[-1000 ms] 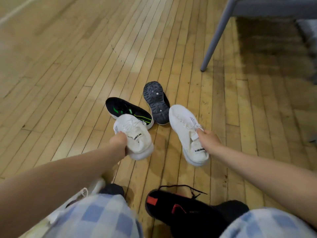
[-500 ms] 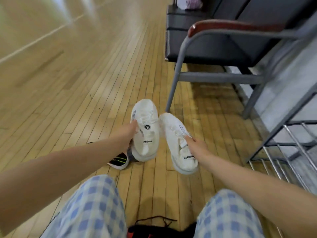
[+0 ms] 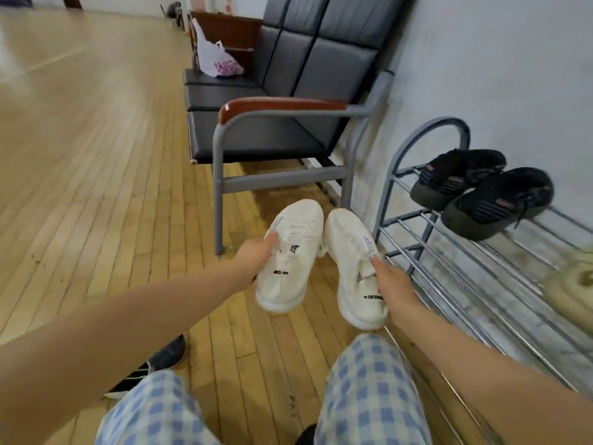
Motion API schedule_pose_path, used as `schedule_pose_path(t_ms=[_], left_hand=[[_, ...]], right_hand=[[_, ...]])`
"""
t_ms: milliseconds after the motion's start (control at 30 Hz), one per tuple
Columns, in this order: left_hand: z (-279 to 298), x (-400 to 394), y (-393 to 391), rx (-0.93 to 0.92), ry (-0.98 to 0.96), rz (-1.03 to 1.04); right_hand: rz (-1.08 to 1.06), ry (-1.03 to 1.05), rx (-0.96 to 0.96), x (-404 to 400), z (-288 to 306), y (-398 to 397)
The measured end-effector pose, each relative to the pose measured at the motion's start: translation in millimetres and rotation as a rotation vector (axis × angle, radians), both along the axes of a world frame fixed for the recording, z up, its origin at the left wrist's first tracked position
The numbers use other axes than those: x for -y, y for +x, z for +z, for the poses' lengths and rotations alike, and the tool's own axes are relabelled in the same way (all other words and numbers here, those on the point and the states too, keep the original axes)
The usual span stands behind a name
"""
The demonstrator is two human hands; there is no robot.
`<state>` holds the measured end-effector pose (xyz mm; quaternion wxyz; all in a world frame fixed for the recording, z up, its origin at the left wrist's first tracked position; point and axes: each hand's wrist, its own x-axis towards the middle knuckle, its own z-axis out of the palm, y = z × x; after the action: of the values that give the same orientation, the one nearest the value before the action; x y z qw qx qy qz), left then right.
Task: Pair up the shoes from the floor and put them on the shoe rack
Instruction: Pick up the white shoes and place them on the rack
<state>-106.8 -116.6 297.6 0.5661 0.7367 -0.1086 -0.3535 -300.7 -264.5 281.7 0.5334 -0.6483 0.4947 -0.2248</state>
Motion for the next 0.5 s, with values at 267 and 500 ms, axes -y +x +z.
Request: schedule_pose_path(t_ms=[267, 500], left_hand=[[1.4, 85.0, -68.5, 0.044, 0.031, -0.275], [-1.7, 133.9, -111.8, -0.027, -0.025, -0.407]], right_hand=[[-0.254, -0.013, -0.047, 33.1, 10.8, -93.2], [-0.526, 0.061, 0.022, 44.3, 4.5, -139.4]])
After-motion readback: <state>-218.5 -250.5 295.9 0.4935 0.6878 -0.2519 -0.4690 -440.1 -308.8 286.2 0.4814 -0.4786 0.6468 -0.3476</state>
